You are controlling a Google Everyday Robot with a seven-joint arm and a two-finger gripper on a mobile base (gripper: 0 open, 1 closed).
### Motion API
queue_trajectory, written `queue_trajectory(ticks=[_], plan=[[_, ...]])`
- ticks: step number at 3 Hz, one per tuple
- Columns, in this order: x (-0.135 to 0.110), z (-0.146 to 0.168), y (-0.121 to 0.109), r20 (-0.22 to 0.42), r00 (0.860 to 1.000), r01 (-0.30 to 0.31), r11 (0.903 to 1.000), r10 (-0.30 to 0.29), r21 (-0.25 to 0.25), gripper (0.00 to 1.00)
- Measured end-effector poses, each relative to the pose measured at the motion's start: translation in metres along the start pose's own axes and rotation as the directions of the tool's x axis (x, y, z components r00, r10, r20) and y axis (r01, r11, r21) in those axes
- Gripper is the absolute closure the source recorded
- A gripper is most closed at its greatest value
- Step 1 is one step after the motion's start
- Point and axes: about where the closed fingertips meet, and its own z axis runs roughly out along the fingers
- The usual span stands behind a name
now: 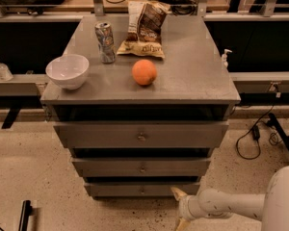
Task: Open bottom drawer
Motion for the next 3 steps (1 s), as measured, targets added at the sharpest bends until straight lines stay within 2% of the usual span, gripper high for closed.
queue_trajectory(ticks=[2,3], plan=[[0.022,0.009,-0.048,0.035,0.999,0.015,0.9984,-0.017,0.054,0.0],[0.036,0.019,-0.069,0.047,0.999,0.0,0.9977,-0.003,0.068,0.0]])
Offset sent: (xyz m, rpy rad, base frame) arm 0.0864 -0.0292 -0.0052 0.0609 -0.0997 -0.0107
